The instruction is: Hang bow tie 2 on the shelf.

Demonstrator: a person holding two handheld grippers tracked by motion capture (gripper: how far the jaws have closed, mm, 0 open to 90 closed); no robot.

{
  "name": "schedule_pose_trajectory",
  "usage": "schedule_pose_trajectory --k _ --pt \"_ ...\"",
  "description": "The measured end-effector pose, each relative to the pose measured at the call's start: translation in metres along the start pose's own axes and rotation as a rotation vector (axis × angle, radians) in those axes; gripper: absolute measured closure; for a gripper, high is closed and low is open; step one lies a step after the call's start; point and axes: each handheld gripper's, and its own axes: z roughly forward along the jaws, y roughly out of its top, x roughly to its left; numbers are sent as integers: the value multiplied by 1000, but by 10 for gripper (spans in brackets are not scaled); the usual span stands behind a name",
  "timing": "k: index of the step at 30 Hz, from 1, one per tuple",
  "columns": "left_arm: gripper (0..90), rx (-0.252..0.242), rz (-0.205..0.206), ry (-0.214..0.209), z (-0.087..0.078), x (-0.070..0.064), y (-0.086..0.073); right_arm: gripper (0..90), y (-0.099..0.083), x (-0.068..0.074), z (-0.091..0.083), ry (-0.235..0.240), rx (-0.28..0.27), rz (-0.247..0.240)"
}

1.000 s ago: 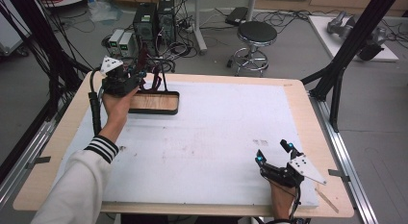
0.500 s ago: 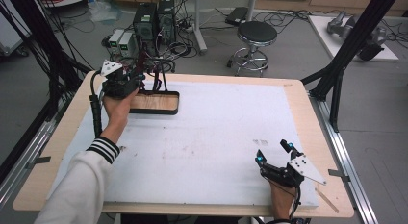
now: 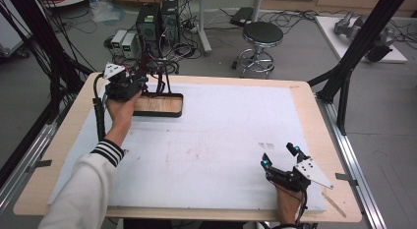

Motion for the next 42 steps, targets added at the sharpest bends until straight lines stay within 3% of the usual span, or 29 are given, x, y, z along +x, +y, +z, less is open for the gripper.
schedule_pose_trajectory --k 17,28,34,42 --pt "729 0 -13 25 8 4 -5 57 0 0 0 1 2 2" --pt "729 6 -14 64 15 3 -9 57 0 0 0 -3 -2 -6" --pt "728 29 -2 82 18 6 -12 57 0 0 0 -2 -3 -5" --pt "696 73 15 74 21 6 -15 57 0 0 0 2 -2 -4"
